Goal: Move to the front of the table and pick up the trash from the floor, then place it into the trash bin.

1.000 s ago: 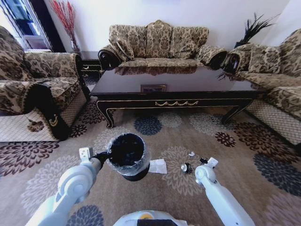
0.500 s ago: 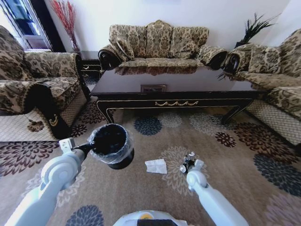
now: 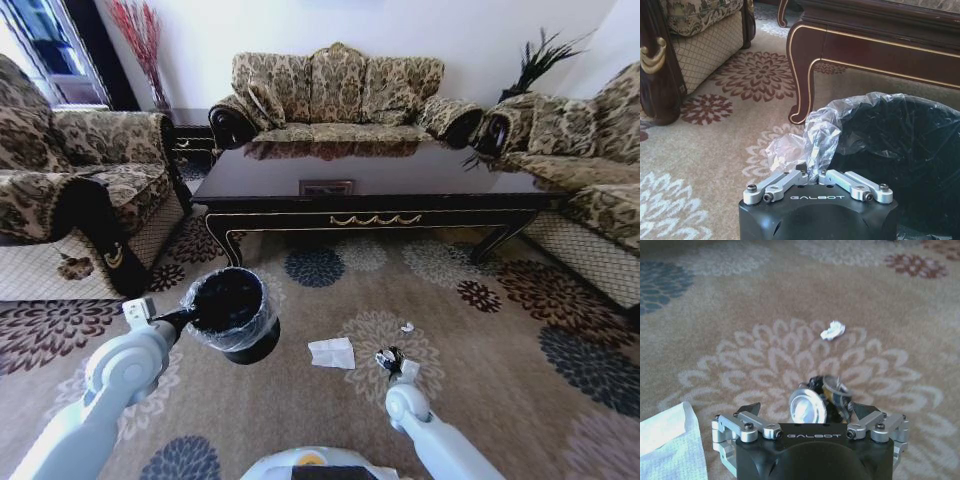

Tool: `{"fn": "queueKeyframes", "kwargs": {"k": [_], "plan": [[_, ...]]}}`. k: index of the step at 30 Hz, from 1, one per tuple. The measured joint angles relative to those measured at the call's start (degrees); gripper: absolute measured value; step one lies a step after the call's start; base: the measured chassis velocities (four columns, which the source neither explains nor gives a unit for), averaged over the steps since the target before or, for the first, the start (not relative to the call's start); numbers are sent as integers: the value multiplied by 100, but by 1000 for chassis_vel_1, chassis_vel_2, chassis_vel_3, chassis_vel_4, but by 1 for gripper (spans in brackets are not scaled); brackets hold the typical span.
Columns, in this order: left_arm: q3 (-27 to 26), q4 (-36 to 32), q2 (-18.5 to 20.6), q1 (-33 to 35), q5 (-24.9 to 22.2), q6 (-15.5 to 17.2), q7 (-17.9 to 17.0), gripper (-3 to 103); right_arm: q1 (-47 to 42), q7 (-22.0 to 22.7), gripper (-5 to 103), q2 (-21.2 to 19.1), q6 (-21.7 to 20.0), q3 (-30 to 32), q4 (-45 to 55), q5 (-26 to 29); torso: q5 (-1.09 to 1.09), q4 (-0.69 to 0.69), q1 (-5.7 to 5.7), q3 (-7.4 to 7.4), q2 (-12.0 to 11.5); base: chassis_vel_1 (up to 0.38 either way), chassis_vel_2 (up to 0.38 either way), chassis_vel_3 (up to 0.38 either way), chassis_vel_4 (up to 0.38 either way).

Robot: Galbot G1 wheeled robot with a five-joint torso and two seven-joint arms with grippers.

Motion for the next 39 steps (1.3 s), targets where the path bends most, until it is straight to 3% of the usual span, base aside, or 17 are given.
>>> {"fn": "queueKeyframes", "kwargs": {"k": [9, 20, 21, 23, 30, 32, 36, 38, 39], "plan": [[-118, -156, -4, 178, 2, 0, -4, 4, 485, -138, 100, 529, 107, 23, -827, -117, 0, 0, 0, 0, 0, 0, 0, 0, 0], [-57, -185, -33, 162, 13, -1, -15, 4, 665, -291, 102, 640, 232, 217, -1351, -173, 0, 0, 0, 0, 0, 0, 0, 0, 0], [-39, -183, -32, 147, 14, -2, -15, 4, 648, -320, 96, 648, 246, 233, -1351, -175, 0, 0, 0, 0, 0, 0, 0, 0, 0], [-29, -182, -32, 138, 14, -3, -17, 4, 638, -329, 96, 652, 249, 238, -1347, -175, 0, 0, 0, 0, 0, 0, 0, 0, 0], [0, -192, -33, 133, 16, -5, -25, 4, 578, -365, 64, 668, 270, 247, -1312, -233, 0, 0, 0, 0, 1, 0, 0, 0, 0], [-3, -194, -34, 142, 17, -5, -25, 4, 572, -368, 64, 669, 273, 247, -1314, -247, 0, 0, 0, 0, 0, 0, 0, 0, 0], [-26, -218, -37, 169, 23, -12, -27, 4, 523, -385, 42, 680, 302, 262, -1303, -297, 0, 0, 0, 0, 0, 0, 0, 0, 0], [-29, -220, -37, 172, 23, -13, -27, 4, 510, -385, 42, 679, 304, 270, -1282, -298, 0, 0, 0, 0, 0, 0, 0, 0, 0], [-33, -223, -38, 178, 24, -14, -27, 4, 468, -385, 32, 668, 305, 294, -1205, -298, 1, 0, 0, 0, 0, 0, 0, 0, 0]]}}
